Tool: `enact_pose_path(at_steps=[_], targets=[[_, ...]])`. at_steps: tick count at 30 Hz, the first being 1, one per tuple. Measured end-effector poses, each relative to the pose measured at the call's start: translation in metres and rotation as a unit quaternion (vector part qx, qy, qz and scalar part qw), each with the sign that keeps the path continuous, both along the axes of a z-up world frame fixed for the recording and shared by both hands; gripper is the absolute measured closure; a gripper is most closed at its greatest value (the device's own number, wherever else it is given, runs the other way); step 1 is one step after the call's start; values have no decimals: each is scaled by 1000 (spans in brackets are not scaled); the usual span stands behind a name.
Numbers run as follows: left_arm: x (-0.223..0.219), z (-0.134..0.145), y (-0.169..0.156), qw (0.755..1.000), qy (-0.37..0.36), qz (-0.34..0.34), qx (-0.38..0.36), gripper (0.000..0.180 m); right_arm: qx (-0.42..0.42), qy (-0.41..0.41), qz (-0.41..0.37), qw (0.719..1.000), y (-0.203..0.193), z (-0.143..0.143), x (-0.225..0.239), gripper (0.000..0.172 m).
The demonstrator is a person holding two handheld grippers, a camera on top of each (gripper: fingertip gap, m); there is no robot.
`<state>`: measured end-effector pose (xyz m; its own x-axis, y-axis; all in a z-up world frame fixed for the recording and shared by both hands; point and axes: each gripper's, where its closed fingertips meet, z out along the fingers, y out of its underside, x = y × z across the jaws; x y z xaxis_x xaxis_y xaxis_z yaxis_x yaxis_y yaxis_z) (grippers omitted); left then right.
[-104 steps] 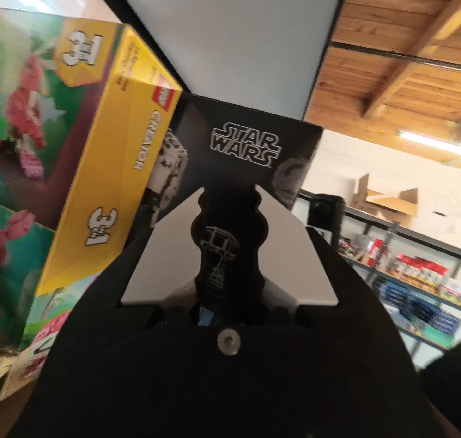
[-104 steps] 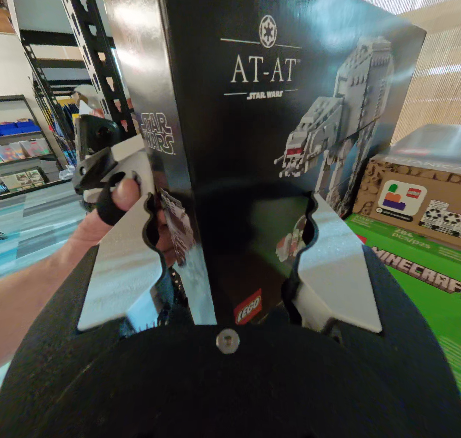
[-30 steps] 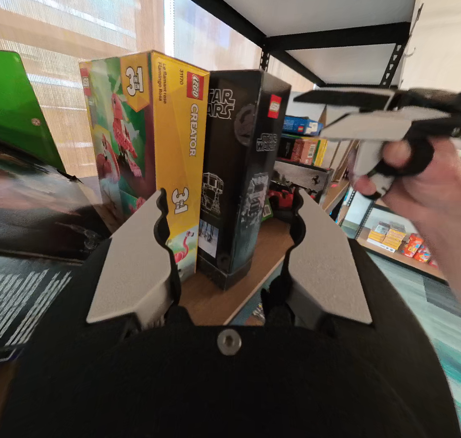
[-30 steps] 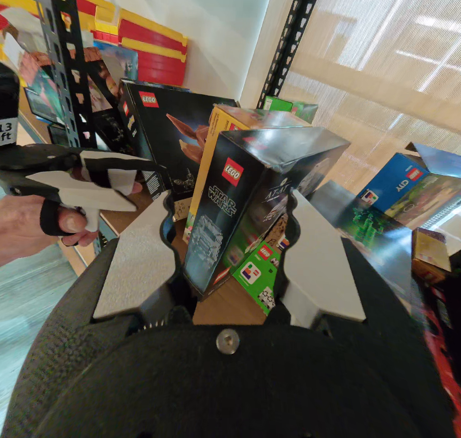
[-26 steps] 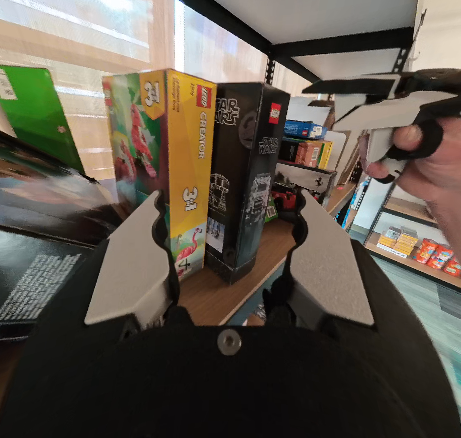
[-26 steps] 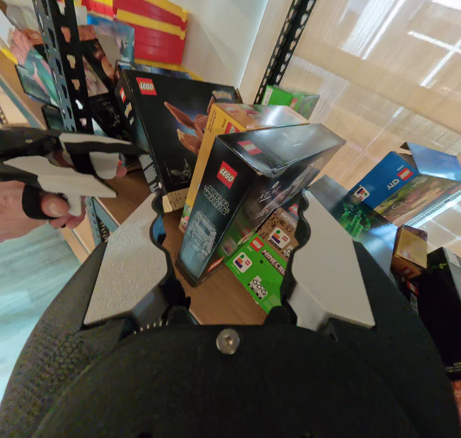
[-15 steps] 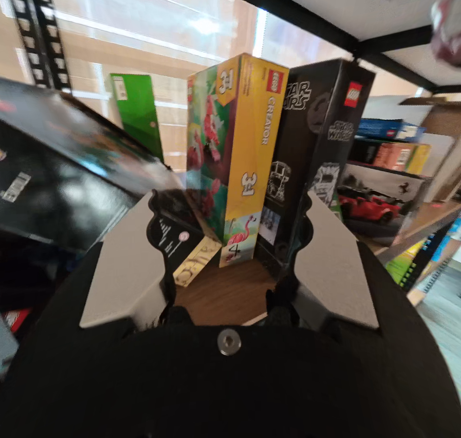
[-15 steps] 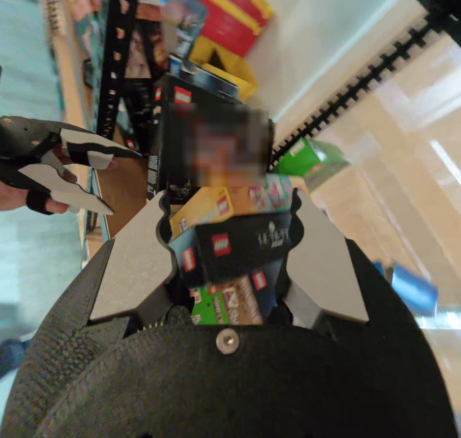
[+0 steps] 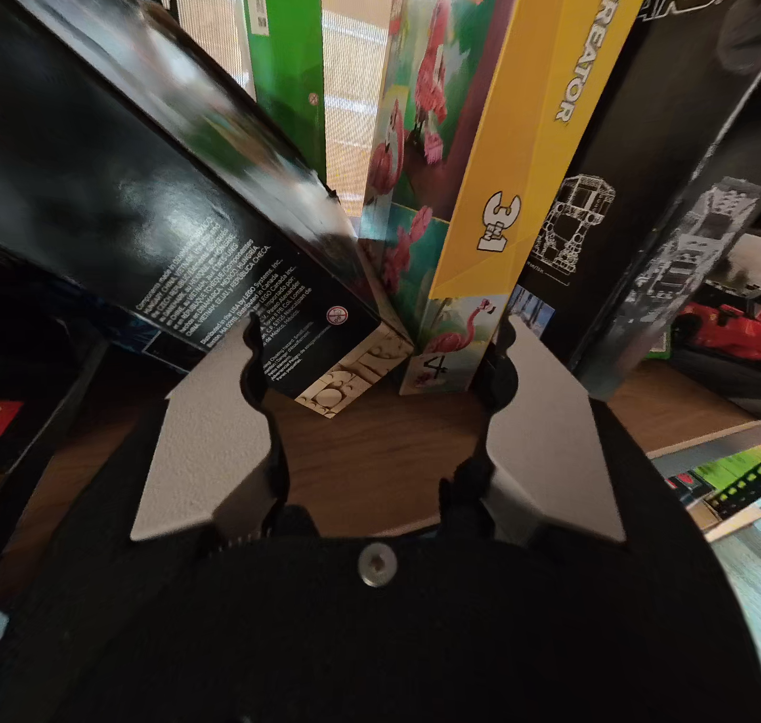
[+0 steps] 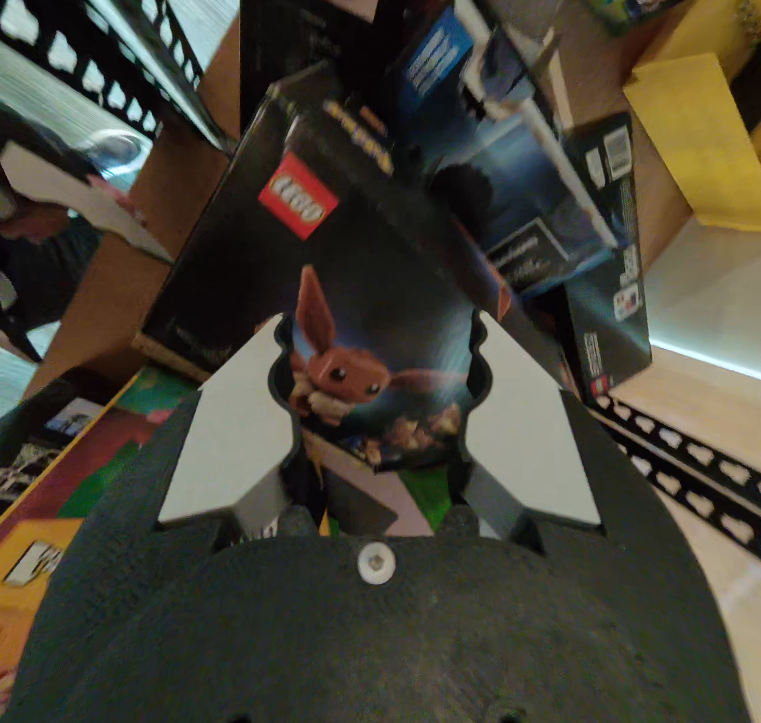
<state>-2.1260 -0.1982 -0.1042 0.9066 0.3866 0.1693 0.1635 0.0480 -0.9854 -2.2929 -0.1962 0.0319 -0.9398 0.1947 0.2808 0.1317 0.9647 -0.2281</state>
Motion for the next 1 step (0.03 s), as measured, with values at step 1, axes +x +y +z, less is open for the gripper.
enact_pose_path(at_steps=[1], targets=[[-2,-1,0,1000,-4,3,-1,71,-15,-12,3,1000,-11,-2,-10,93]])
